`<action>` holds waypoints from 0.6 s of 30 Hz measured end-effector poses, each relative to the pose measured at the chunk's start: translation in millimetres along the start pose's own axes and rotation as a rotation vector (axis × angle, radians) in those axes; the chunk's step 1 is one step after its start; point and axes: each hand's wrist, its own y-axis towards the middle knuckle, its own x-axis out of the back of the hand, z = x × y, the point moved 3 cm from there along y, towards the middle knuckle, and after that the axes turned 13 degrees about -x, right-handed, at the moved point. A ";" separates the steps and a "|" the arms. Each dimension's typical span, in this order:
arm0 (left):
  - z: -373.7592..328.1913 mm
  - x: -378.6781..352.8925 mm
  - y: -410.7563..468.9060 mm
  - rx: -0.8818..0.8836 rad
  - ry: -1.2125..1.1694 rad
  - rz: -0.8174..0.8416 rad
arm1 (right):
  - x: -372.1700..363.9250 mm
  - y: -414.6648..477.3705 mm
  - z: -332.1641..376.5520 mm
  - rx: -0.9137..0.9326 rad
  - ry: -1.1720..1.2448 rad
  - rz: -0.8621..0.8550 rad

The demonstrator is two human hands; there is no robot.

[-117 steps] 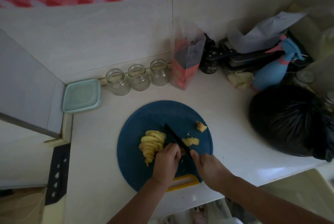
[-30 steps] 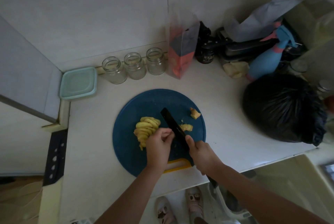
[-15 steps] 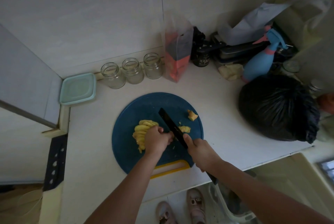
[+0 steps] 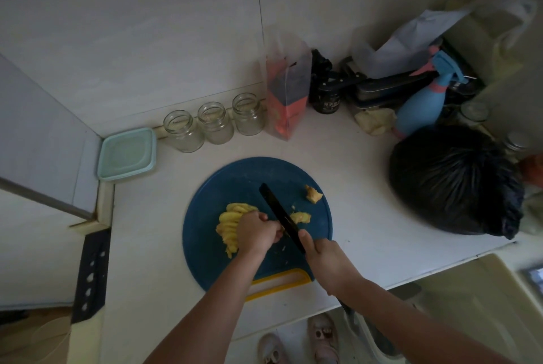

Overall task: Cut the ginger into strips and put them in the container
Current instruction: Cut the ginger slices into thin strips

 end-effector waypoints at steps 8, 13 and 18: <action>-3.1 -2.4 1.5 -0.106 0.151 0.016 | -12.1 -0.9 -5.7 -0.119 0.200 0.087; -0.8 -1.2 1.4 -0.096 0.122 0.023 | -16.2 -0.2 -6.4 -0.150 0.280 0.132; 2.3 -0.7 0.4 -0.125 0.128 0.015 | -20.4 0.3 -2.1 -0.138 0.273 0.103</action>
